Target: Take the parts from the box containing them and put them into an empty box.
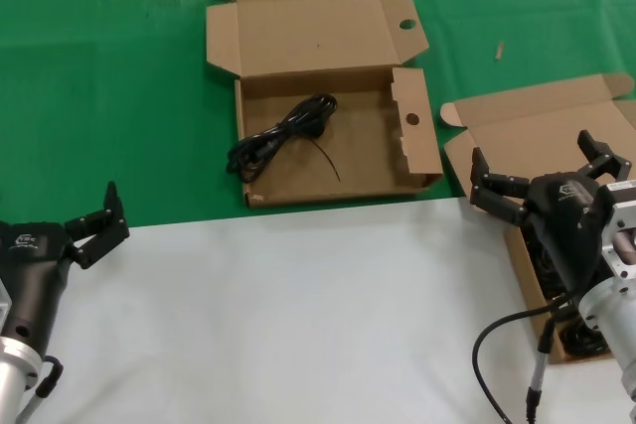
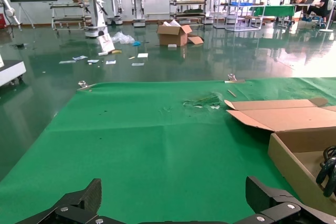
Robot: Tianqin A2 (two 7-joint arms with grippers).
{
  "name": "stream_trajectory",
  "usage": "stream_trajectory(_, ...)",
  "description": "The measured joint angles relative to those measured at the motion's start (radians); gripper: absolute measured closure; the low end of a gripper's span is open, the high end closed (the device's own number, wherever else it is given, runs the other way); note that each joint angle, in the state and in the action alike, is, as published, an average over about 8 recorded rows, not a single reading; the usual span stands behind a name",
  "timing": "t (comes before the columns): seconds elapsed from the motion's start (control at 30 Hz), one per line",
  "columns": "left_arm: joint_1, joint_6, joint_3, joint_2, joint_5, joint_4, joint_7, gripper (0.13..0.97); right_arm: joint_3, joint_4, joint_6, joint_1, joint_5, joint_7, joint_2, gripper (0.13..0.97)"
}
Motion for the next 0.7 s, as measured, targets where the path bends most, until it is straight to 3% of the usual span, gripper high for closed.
stream_trajectory(0.7, 0.000, 0.000, 0.000, 0.000, 0.000, 0.000, 0.000, 0.132, 0.000, 0.000, 0.000, 0.000, 0.000, 0.000, 0.000, 0.129)
